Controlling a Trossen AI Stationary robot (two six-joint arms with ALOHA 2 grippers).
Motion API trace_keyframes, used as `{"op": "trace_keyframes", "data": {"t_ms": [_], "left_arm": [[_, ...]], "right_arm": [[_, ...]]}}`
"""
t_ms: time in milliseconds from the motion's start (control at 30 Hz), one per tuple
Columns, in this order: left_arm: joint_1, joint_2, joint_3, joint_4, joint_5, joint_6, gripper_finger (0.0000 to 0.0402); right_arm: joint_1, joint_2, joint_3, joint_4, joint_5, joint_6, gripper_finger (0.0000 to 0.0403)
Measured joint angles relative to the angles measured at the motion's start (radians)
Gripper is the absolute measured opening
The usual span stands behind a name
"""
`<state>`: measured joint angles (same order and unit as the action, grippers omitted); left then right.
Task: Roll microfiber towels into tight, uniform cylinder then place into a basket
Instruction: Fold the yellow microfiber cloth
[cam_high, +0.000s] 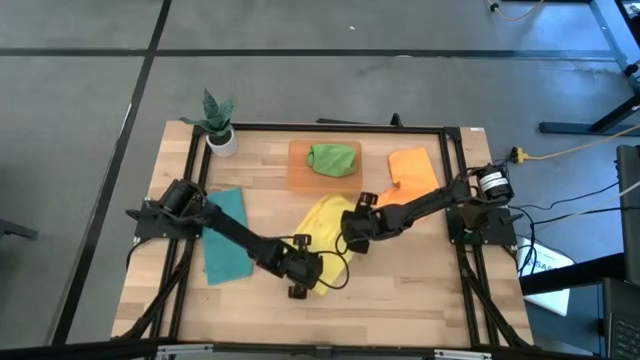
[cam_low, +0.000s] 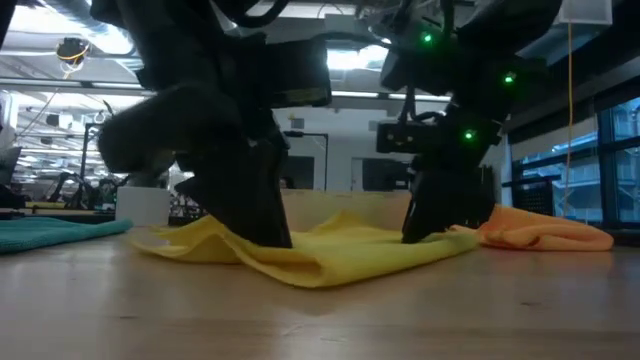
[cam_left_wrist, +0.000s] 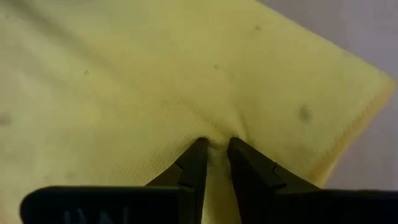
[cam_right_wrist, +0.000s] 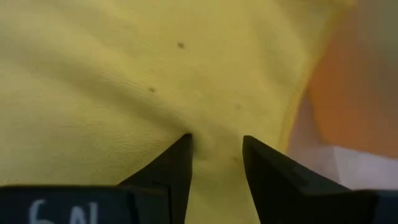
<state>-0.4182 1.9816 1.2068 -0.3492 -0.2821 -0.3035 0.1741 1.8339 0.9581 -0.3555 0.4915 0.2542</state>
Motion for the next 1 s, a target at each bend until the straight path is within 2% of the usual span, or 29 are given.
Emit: {"op": "trace_keyframes", "data": {"t_ms": [233, 400, 500, 633, 1000], "left_arm": [[-0.037, -0.053, -0.001, -0.028, 0.010, 0.022, 0.0063], [-0.045, -0.132, 0.000, -0.130, -0.091, 0.025, 0.0063], [-0.043, -0.158, 0.003, -0.190, -0.120, 0.023, 0.0063], [-0.026, -0.138, 0.000, -0.272, -0.132, -0.003, 0.0063], [-0.005, -0.112, -0.090, -0.289, -0.100, -0.111, 0.0063]], "right_arm": [[0.025, -0.047, 0.038, -0.031, 0.012, -0.024, 0.0143], [0.088, -0.092, 0.062, -0.035, 0.002, 0.005, 0.0143], [0.122, -0.103, 0.068, -0.014, -0.054, 0.035, 0.0143], [0.151, -0.076, 0.067, 0.026, -0.156, 0.057, 0.0142], [0.156, 0.032, 0.066, 0.035, -0.148, 0.104, 0.0142]]}}
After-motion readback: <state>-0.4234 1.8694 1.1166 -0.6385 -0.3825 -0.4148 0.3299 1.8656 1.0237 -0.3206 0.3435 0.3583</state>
